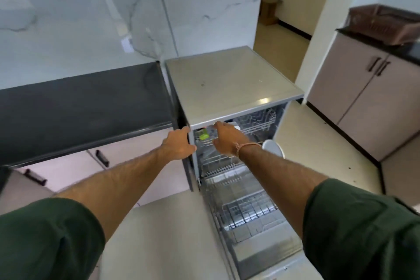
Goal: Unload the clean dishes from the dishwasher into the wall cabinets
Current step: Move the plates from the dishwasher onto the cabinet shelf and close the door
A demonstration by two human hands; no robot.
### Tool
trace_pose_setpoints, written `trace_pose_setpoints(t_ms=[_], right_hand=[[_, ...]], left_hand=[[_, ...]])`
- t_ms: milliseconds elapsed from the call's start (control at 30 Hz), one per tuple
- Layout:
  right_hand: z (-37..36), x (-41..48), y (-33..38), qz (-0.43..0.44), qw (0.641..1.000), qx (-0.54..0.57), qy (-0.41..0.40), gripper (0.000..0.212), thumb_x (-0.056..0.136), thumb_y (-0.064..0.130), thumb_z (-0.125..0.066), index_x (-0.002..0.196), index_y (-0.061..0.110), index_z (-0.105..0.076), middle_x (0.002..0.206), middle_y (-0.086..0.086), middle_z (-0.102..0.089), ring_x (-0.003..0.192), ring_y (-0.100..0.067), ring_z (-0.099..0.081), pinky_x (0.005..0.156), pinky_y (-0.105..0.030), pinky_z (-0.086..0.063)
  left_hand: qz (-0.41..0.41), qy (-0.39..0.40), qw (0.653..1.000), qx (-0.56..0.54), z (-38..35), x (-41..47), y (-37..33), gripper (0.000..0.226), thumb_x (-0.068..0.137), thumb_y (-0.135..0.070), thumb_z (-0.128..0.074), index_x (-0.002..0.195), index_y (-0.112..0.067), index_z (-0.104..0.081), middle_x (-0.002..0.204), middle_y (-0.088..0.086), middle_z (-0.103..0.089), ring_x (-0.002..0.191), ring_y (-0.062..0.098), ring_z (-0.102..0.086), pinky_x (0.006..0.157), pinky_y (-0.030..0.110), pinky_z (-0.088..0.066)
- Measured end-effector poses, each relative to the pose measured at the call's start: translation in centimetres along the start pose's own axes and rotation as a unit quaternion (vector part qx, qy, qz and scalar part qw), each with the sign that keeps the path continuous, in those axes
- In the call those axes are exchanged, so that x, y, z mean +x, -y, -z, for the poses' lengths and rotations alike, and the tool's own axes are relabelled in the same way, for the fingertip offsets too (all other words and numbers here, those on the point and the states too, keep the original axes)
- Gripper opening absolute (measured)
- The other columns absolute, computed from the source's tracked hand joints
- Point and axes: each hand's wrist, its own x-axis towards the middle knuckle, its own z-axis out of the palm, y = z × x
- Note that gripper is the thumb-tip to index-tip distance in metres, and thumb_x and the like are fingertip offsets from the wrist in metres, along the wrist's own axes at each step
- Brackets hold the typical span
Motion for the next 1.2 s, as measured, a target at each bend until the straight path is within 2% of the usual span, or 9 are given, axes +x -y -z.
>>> trace_pose_setpoints(t_ms=[133,233,433,600,700,800,900,1067,1200], right_hand=[[-0.4,3.2,-9.4,-0.030,0.999,0.018,0.018,0.047,0.090,0.020,-0.056,0.135,0.011,-0.045,0.133,-0.015,-0.057,0.117,-0.034,-0.056,0.096,-0.044,-0.049],[-1.3,5.5,-16.1,-0.050,0.997,0.043,0.036,0.041,0.090,0.019,-0.055,0.129,0.009,-0.050,0.128,-0.016,-0.058,0.114,-0.033,-0.057,0.095,-0.042,-0.050],[-5.2,9.3,-29.2,-0.127,0.985,0.087,0.071,0.044,0.093,0.018,-0.052,0.136,0.012,-0.045,0.133,-0.016,-0.057,0.119,-0.033,-0.056,0.099,-0.040,-0.045],[-9.9,12.6,-40.2,-0.185,0.976,0.090,0.071,0.044,0.094,0.016,-0.052,0.137,0.010,-0.046,0.134,-0.018,-0.057,0.119,-0.034,-0.057,0.100,-0.039,-0.046],[-13.4,14.6,-46.6,-0.239,0.963,0.109,0.061,0.046,0.091,0.016,-0.054,0.135,0.010,-0.045,0.131,-0.019,-0.057,0.110,-0.036,-0.061,0.094,-0.045,-0.052],[-16.7,16.8,-52.1,-0.286,0.950,0.111,0.050,0.049,0.088,0.014,-0.056,0.135,0.008,-0.044,0.128,-0.019,-0.057,0.108,-0.036,-0.061,0.091,-0.043,-0.053],[-19.5,19.0,-56.1,-0.309,0.947,0.083,0.041,0.046,0.089,0.016,-0.057,0.131,0.003,-0.043,0.126,-0.022,-0.057,0.113,-0.040,-0.057,0.089,-0.041,-0.047],[-22.9,22.4,-59.8,-0.329,0.940,0.071,0.053,0.050,0.093,0.020,-0.054,0.136,0.002,-0.035,0.128,-0.026,-0.053,0.118,-0.044,-0.052,0.093,-0.043,-0.044],[-24.4,24.0,-60.8,-0.325,0.944,0.010,0.062,0.035,0.096,0.019,-0.048,0.128,0.004,-0.042,0.126,-0.026,-0.053,0.115,-0.046,-0.054,0.092,-0.044,-0.045]], left_hand=[[-0.006,0.049,0.999,-0.008,-7.2,6.0,-5.5,0.059,0.084,-0.029,-0.070,0.136,-0.011,-0.050,0.134,0.012,-0.059,0.120,0.029,-0.056,0.097,0.037,-0.048],[0.010,0.086,0.996,-0.018,-12.4,10.3,-8.9,0.069,0.086,-0.033,-0.070,0.145,-0.012,-0.042,0.146,0.011,-0.049,0.132,0.029,-0.048,0.106,0.038,-0.043],[0.021,0.152,0.988,-0.028,-23.6,17.9,-13.6,0.068,0.087,-0.028,-0.068,0.147,-0.013,-0.039,0.144,0.011,-0.051,0.129,0.026,-0.052,0.101,0.031,-0.044],[-0.009,0.197,0.980,-0.026,-33.3,25.6,-16.3,0.051,0.089,-0.023,-0.066,0.136,-0.011,-0.050,0.131,0.008,-0.060,0.116,0.023,-0.059,0.091,0.028,-0.049],[-0.031,0.213,0.976,-0.032,-39.3,30.2,-17.3,0.058,0.087,-0.027,-0.068,0.139,-0.011,-0.048,0.140,0.010,-0.055,0.126,0.025,-0.054,0.102,0.030,-0.046],[-0.042,0.237,0.970,-0.040,-44.9,33.5,-17.7,0.062,0.087,-0.025,-0.066,0.143,-0.010,-0.044,0.146,0.010,-0.050,0.133,0.024,-0.049,0.106,0.029,-0.042],[-0.049,0.249,0.966,-0.038,-48.9,35.6,-17.5,0.063,0.088,-0.020,-0.063,0.146,-0.012,-0.039,0.147,0.010,-0.047,0.135,0.023,-0.045,0.106,0.030,-0.042],[-0.052,0.243,0.968,-0.028,-52.9,37.4,-16.1,0.065,0.087,-0.019,-0.061,0.146,-0.013,-0.037,0.147,0.011,-0.047,0.137,0.025,-0.043,0.110,0.038,-0.041],[-0.048,0.236,0.970,-0.027,-53.7,37.6,-15.3,0.063,0.087,-0.018,-0.061,0.145,-0.011,-0.039,0.146,0.013,-0.048,0.136,0.027,-0.044,0.110,0.039,-0.041]])
